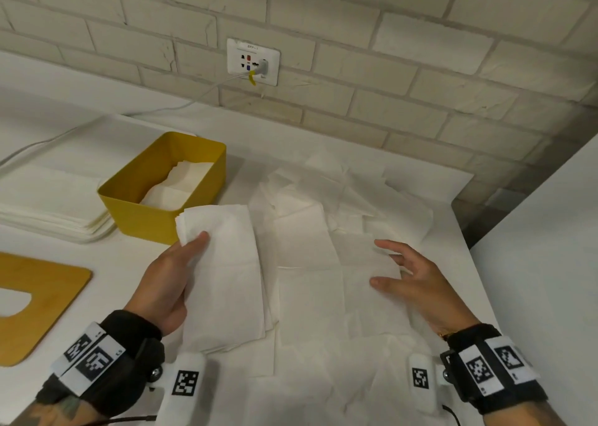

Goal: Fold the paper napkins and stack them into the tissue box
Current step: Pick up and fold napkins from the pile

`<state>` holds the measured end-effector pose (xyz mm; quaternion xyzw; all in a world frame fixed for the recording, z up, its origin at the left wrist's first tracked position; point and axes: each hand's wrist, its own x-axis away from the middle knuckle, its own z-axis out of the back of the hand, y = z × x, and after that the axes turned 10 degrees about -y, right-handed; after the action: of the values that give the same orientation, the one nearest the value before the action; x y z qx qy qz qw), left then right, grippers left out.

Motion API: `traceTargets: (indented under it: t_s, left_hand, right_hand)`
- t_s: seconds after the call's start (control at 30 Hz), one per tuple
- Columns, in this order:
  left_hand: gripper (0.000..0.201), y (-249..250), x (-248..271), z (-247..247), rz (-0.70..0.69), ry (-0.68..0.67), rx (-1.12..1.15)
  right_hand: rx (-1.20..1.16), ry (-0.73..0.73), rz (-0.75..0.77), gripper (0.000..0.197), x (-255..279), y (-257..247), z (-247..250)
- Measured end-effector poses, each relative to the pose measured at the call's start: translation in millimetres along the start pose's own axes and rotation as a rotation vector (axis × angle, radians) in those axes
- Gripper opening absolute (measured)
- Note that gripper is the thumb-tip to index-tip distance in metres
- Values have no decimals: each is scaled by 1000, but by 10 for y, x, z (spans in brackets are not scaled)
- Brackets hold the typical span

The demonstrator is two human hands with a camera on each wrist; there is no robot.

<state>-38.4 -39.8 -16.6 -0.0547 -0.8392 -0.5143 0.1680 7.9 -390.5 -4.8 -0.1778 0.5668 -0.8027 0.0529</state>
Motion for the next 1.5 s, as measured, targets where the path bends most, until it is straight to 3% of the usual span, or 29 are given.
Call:
traceTargets:
  t_s: [0.1, 0.2, 0.3, 0.47, 0.63, 0.73, 0.83, 0.97, 1.07, 1.17, 1.23, 1.33, 1.43, 1.5]
  left_hand:
    - [32, -4, -3, -20, 4, -9, -14]
    - [30, -1, -10, -43, -2, -8, -28]
    - [31, 14, -4, -82, -10, -24, -33]
    - [31, 36, 10, -51, -11, -34, -23]
    - [32, 34, 13, 2, -14, -16, 4]
    - [30, 40, 14, -22, -14, -29, 3]
    - [26, 81, 17, -64, -28, -45, -4]
    - [29, 135, -26, -116, -41, -52, -4]
    - [30, 143, -58, -201, -30, -84, 34]
    - [32, 148, -47, -318, 5, -153, 104]
    - [34, 148, -33, -399, 24, -198, 154]
    - [40, 136, -29, -455, 6, -220, 202]
    - [38, 132, -19, -454, -20, -220, 185]
    - [38, 121, -7, -438, -14, -208, 188]
  right_hand:
    - [463, 88, 51, 63, -14, -102, 6]
    - [779, -106, 152, 73, -78, -319, -151]
    - [1070, -244, 127, 70, -232, -408, -330]
    - [1227, -308, 51, 23, -392, -393, -458]
    - [1254, -290, 44, 19, -467, -268, -483]
    - [1178, -265, 60, 18, -468, -259, -440]
    - [930, -246, 110, 11, -371, -447, -340]
    - [357, -251, 316, 8, -99, -971, -248]
    - [-254, -252, 495, 12, 56, -1353, -253]
    - [-598, -198, 525, 26, -27, -1400, -369]
    - [-605, -137, 426, 38, -147, -1274, -534]
    - [-422, -91, 241, 53, -223, -1026, -836]
    - [-384, -118, 197, 68, -211, -829, -1046]
    - [-381, -123, 195, 67, -194, -758, -1111]
